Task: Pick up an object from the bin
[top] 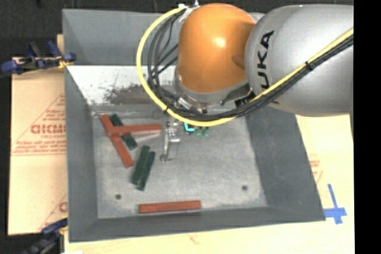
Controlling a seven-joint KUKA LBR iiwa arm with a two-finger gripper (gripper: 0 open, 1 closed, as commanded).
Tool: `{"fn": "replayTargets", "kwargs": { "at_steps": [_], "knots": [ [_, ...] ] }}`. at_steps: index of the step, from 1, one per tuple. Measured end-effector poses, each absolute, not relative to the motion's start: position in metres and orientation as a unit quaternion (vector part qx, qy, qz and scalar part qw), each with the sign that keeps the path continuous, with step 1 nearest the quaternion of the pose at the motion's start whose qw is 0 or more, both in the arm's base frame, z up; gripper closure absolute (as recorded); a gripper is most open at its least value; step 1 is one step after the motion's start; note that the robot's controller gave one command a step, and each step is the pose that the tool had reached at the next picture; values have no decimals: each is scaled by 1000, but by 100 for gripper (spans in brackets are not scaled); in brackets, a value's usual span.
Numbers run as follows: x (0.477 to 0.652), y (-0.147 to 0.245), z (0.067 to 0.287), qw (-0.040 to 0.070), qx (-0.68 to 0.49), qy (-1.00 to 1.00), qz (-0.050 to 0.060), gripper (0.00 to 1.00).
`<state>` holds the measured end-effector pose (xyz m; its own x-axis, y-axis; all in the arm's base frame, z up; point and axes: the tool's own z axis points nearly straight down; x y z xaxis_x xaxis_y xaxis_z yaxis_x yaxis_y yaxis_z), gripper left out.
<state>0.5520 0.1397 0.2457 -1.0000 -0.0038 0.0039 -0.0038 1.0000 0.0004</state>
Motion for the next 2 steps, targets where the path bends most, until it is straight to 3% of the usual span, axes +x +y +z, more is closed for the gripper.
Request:
{"fn": "replayTargets", "kwargs": {
  "at_steps": [1,2],
  "knots": [
    [554,139,250,-2,0,-1000,-1,0],
    [560,140,215,-4,-39,-999,-1,0]
  ]
}}
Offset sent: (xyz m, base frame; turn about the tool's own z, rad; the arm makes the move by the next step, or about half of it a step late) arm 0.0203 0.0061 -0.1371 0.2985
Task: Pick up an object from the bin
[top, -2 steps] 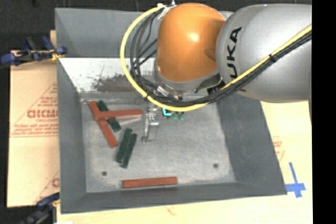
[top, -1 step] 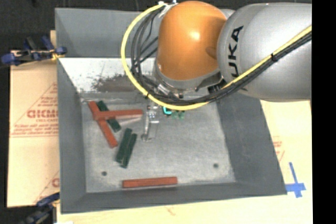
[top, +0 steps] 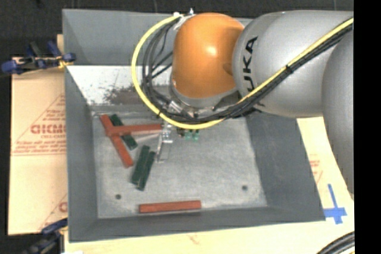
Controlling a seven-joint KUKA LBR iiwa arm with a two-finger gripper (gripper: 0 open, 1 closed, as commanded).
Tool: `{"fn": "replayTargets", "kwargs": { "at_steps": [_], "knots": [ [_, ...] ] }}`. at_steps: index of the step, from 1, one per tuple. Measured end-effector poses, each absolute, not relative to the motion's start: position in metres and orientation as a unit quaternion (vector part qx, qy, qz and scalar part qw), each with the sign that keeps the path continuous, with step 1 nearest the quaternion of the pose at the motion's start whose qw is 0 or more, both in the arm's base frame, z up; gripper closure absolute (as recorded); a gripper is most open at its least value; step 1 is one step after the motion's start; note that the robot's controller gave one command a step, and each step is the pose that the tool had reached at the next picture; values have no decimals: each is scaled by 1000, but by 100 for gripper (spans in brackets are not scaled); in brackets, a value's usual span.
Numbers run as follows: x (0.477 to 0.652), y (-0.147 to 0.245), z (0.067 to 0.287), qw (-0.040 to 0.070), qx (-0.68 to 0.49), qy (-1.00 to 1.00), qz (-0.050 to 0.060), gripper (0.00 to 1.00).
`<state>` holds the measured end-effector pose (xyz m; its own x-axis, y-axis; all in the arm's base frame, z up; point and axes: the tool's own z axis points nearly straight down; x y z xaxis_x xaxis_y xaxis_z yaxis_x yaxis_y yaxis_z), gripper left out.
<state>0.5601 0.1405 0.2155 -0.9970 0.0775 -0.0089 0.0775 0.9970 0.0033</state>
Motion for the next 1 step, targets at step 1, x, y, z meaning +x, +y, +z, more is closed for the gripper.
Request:
{"fn": "replayTargets", "kwargs": {
  "at_steps": [1],
  "knots": [
    [592,133,191,2,7,1000,0,0]
  ]
}}
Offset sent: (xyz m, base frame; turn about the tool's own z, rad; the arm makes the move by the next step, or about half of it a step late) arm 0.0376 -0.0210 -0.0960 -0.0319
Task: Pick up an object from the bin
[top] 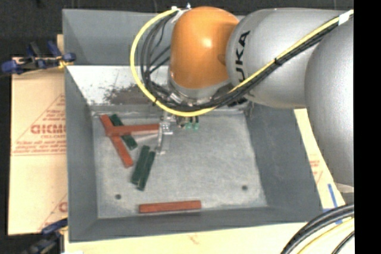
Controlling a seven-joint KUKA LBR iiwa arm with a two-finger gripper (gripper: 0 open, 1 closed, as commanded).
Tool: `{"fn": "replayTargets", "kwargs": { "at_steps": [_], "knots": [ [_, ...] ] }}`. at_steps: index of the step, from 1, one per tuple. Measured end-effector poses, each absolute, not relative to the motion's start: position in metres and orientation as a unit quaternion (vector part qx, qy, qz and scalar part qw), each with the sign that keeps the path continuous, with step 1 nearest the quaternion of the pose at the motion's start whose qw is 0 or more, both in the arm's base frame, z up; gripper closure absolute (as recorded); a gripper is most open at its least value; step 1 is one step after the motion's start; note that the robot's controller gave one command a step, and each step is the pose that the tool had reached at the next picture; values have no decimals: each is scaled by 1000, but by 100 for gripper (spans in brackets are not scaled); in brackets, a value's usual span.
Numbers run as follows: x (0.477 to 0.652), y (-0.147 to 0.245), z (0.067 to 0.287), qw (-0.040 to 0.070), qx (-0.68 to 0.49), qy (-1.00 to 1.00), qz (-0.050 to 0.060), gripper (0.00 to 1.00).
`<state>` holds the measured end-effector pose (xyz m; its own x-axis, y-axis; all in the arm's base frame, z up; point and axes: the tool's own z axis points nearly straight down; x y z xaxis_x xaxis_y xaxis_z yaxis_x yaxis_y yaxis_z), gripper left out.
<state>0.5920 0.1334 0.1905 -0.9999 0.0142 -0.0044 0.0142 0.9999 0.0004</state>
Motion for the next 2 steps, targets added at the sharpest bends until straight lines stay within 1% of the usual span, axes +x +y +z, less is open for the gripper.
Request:
{"fn": "replayTargets", "kwargs": {
  "at_steps": [1,2],
  "knots": [
    [601,126,166,3,-109,994,0,0],
    [612,131,142,3,-94,996,1,0]
  ]
}}
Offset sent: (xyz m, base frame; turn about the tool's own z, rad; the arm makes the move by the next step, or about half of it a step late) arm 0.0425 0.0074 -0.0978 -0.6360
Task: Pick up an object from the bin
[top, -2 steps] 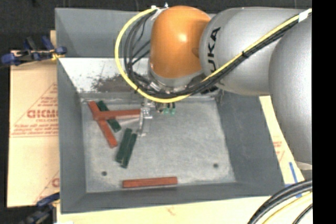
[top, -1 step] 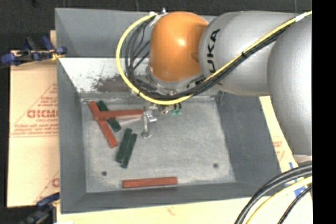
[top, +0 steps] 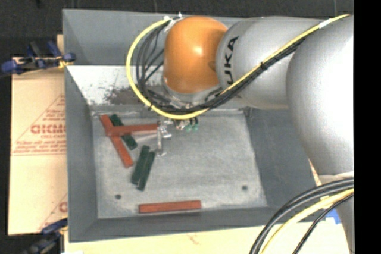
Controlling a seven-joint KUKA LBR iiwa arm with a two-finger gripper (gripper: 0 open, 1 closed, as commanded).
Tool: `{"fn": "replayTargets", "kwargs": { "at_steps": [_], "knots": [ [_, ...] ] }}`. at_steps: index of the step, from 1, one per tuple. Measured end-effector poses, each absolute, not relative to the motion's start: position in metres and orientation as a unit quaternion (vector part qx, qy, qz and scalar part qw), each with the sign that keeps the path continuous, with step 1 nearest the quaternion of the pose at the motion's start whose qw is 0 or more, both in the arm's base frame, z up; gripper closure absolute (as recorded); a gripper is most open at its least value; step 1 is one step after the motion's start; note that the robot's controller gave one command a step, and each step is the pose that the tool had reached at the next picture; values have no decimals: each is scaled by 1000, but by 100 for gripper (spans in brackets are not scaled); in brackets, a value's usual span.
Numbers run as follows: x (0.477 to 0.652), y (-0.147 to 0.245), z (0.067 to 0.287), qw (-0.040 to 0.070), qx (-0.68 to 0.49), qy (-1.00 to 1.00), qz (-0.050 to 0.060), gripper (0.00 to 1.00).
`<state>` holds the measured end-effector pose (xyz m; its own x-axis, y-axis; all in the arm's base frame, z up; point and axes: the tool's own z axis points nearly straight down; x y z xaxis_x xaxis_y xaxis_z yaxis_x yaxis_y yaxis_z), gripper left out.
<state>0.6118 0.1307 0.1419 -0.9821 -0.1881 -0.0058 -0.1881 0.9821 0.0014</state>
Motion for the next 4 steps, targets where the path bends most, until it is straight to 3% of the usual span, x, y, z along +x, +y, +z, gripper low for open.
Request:
{"fn": "replayTargets", "kwargs": {
  "at_steps": [1,2,3,4],
  "knots": [
    [618,131,115,2,-219,976,0,0],
    [637,136,92,4,-300,954,-1,0],
    [633,109,74,5,-367,930,-1,100],
    [633,109,74,5,-366,931,-1,100]
  ]
}}
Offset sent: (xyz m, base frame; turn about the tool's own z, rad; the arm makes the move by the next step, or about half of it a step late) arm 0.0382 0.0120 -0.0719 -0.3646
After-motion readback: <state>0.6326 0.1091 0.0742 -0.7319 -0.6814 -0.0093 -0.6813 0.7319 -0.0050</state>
